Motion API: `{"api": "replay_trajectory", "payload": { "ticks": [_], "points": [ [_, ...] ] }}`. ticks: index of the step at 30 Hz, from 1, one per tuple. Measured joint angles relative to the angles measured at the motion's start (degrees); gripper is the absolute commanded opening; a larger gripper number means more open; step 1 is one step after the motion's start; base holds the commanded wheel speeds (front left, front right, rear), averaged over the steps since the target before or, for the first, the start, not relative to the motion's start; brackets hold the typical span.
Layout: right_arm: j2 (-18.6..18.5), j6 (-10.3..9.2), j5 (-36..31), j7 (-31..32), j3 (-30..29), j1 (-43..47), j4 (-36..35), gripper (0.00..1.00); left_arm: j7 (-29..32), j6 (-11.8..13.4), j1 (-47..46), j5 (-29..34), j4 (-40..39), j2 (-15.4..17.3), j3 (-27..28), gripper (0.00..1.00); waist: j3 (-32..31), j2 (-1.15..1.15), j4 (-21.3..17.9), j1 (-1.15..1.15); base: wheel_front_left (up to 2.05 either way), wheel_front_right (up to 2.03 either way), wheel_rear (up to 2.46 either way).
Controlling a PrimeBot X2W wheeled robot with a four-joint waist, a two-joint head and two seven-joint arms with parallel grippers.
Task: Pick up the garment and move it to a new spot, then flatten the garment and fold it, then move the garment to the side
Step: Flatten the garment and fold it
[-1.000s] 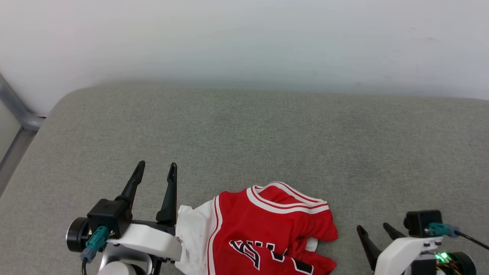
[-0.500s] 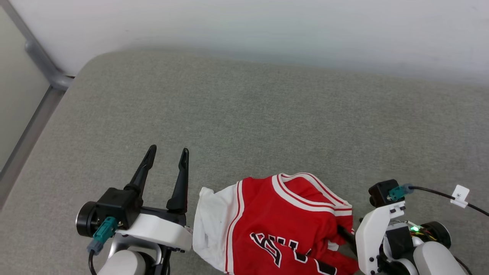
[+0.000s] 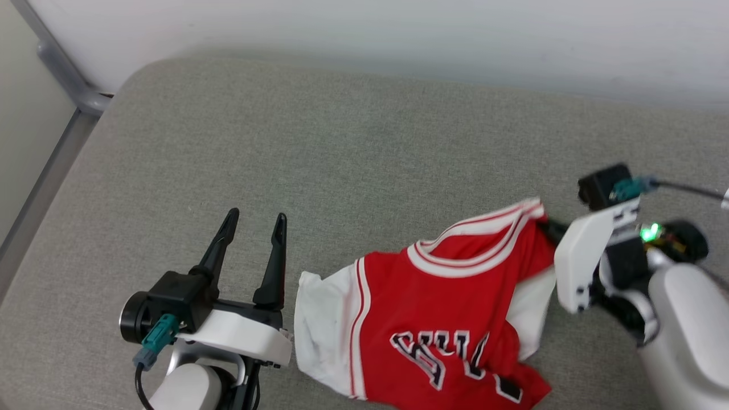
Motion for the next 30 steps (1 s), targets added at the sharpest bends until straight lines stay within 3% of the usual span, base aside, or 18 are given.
{"api": "replay_trajectory", "payload": {
  "ticks": [8,14,15,16,17,26,30],
  "points": [
    [-2.16,0.0,-1.81,-4.59,2.11,-14.72,7.01,0.0,-0.08,-2.19,-2.63,0.73,1.35,-1.68,-0.38,1.0,3.37,0.0,1.63,0.0,0.0,0.0,0.0],
    [-1.54,0.0,-1.34,-10.46,4.22,-17.92,16.68,0.0,-0.09,-3.52,-3.56,1.42,2.41,-3.32,0.35,1.0,5.9,0.0,3.34,0.0,0.0,0.0,0.0],
    [-1.22,0.0,-1.02,-11.93,4.16,-17.91,18.22,0.11,-0.09,-3.67,-3.59,1.59,2.61,-3.46,0.52,1.0,6.15,0.0,3.52,0.0,0.0,0.0,0.0],
    [-0.93,0.0,-0.82,-13.5,4.23,-17.9,19.58,0.49,-0.09,-3.76,-3.59,1.83,2.77,-3.6,0.73,1.0,6.36,0.0,3.62,0.0,0.0,0.0,0.0],
    [-0.7,0.01,-0.77,-15.15,4.22,-17.89,20.65,0.99,-0.09,-4.03,-3.59,1.88,2.94,-3.67,1.0,1.0,6.46,0.0,3.62,0.0,0.0,0.0,0.0],
    [2.38,0.0,-2.44,-39.53,-1.57,-13.85,22.17,1.0,-0.1,-4.44,-2.34,3.44,4.14,-3.87,3.18,1.0,4.1,0.0,1.27,0.0,0.0,0.0,0.0],
    [3.91,0.0,-4.58,-45.18,-5.37,-9.53,20.25,1.0,-0.13,-3.97,-0.87,3.8,4.24,-3.59,4.2,1.0,1.93,0.0,-0.36,-0.01,0.0,0.0,0.0]
  ]
}}
